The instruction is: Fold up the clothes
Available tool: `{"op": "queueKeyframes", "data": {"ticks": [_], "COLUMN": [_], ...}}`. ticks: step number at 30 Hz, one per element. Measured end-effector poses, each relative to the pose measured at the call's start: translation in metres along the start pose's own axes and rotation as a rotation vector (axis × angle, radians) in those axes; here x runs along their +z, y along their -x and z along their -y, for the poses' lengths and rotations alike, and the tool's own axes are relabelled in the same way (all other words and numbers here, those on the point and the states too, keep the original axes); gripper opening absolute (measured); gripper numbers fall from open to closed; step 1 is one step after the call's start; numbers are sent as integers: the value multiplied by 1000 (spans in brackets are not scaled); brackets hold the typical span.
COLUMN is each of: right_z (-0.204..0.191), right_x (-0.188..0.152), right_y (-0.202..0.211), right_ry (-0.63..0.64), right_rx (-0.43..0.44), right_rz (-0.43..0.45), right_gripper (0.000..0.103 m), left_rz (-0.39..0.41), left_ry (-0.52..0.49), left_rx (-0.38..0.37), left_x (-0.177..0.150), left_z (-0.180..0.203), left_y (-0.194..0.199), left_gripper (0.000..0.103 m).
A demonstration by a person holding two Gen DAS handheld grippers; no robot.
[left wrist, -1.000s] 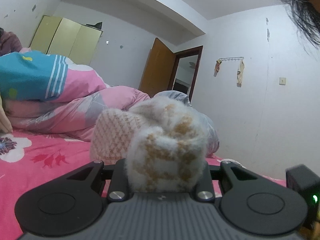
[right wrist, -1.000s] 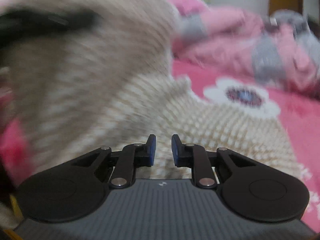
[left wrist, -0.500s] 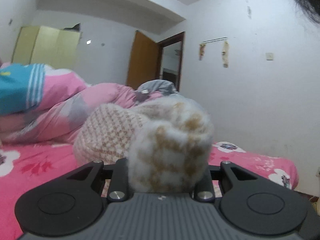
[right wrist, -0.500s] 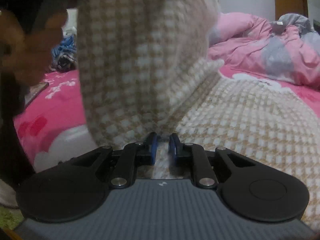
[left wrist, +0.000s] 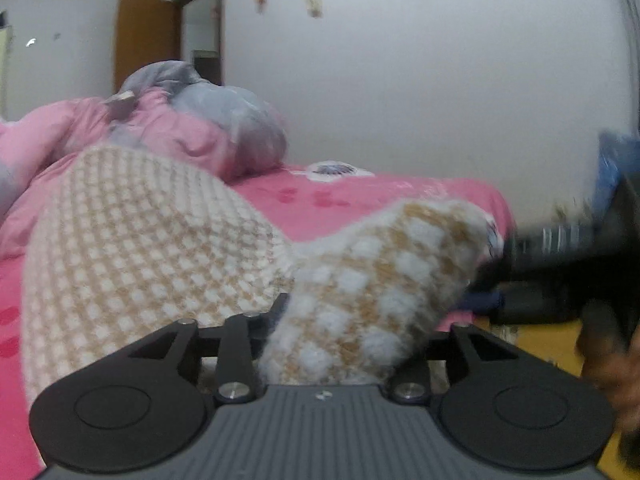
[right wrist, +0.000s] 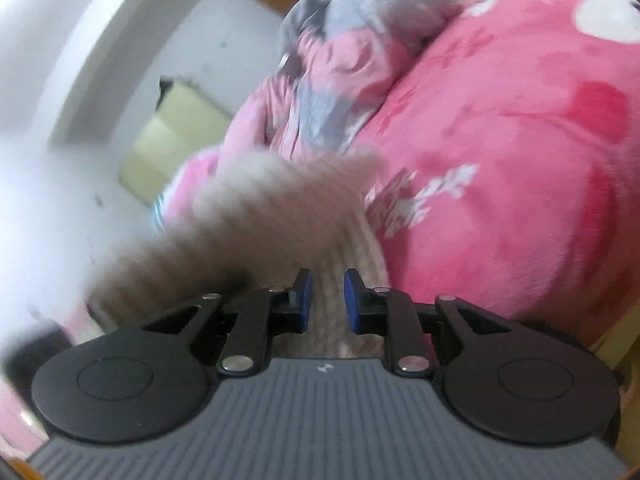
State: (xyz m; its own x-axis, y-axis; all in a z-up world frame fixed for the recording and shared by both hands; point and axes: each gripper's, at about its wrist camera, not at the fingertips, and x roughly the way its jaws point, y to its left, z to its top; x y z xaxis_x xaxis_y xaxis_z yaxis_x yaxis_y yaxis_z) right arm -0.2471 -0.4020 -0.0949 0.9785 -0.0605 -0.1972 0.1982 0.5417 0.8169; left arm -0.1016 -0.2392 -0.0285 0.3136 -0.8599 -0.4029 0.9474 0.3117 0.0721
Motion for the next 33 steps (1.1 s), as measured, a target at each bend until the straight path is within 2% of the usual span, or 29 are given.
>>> {"op": "queueKeyframes", "data": {"ticks": [1,3,7,11,14,17,19,21,24,28,30,33], "right_z": [3,8,20,19,17,21,22,21,20,23,25,25], "right_x": [2,6,10,15,18,20,21,24,32,51,60,69], "right_y": [2,1,-3,0,9,17,18,21,13,-15,-34,-66], "right_ry": [-31,-89,-215,-293,-303,-356,-354,-326,-284,-242,-239,-205], "right_rx": [16,49,124,166,154,170,143,98,58,47,47,43], "right_rz": [4,-4,-60,-85,-79,-67,-65,-68,-86,-144,-191,-291], "right_gripper": [19,26,41,47,55,61,63,63,65,71,79,82], "left_rz": [9,13,4,30,50,65,81,106,131,83,68,27], "left_ry": [-23,-34,-48,-50,8,123,199,281,467,786,921,1075], "left_rx": [-1,-29,-68,-113,-139,-175,-178,-148,-67,-23,-70,-185], "left_x": [-1,-1,-1,-2,-6,-13,-16,-22,-35,-53,-62,-72], "left_z": [3,4,5,17,15,-2,-20,-44,-86,-153,-181,-213], "left_y": [2,5,11,30,53,82,102,125,152,135,113,73], "left_gripper": [50,62,76,85,87,87,87,87,94,97,97,99]}}
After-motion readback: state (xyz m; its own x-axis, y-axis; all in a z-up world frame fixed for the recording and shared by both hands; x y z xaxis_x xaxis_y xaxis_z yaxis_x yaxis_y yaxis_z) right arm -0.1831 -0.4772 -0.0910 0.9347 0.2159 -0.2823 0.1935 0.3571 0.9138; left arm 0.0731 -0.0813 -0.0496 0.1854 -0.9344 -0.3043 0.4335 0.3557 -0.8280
